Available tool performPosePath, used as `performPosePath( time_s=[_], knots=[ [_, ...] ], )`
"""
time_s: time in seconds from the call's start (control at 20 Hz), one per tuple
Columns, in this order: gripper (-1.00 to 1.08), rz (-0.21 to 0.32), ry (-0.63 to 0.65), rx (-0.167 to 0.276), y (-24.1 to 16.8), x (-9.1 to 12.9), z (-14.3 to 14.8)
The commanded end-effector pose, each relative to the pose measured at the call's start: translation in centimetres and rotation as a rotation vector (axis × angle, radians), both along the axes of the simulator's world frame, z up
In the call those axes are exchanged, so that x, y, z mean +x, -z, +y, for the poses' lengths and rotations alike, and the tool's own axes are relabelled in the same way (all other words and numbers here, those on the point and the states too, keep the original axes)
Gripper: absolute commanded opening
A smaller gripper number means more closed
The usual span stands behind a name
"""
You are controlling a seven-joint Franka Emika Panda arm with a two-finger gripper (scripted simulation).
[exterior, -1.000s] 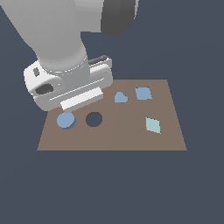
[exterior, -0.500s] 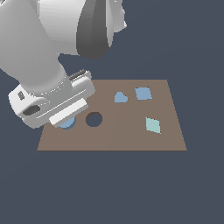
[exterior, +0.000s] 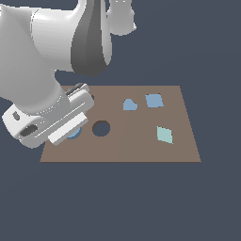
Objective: Insert a designated object into the corresponding slot on a board.
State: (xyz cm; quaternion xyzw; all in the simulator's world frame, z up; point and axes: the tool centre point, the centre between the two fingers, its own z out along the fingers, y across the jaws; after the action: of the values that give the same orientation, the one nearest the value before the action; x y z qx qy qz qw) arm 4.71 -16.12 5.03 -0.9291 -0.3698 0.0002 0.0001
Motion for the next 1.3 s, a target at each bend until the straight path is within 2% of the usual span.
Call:
performPosePath(
  time_s=[0.0,0.4,0.8,0.85,1.25],
  knots=[
    [1.0,0.0,-0.009,0.0,0.1,0.2,-0.1],
    [1.0,0.0,-0.006,0.0,0.2,0.2,-0.1],
    [1.0,0.0,-0.006,0.0,2.0,0.1,0.0],
    [-1.0,0.0,-0.006,0.0,2.0,0.1,0.0],
    [-1.0,0.0,-0.006,0.0,2.0,0.1,0.0]
  ],
)
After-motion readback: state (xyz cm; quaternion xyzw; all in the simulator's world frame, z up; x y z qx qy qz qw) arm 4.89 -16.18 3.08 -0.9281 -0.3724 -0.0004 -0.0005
